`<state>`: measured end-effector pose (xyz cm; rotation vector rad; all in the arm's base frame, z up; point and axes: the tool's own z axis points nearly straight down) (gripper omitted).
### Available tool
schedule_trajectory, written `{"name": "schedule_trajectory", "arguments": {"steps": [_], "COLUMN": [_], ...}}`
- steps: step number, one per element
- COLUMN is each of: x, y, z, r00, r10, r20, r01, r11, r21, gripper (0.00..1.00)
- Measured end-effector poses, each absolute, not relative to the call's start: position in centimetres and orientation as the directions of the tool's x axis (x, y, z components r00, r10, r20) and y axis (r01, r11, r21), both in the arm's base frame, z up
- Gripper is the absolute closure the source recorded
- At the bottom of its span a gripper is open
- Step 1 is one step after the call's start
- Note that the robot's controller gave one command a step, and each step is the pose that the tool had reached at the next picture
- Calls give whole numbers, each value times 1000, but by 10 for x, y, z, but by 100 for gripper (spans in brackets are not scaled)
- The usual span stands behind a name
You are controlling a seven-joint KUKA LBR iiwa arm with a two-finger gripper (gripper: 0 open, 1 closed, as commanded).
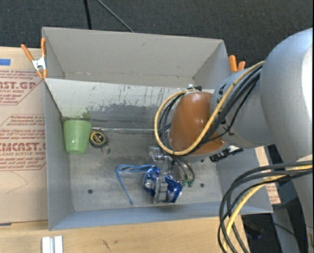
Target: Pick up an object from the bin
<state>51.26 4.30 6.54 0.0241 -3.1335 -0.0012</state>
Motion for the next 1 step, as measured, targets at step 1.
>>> {"name": "schedule_trajectory", "arguments": {"steps": [1], "x": [515], "y": [43], "z": [70], "r00": [-1000], "r10": [-15], "r20": [0], "r01": [-15], "r11": [1000], "r21": [2], "gripper": [100]}}
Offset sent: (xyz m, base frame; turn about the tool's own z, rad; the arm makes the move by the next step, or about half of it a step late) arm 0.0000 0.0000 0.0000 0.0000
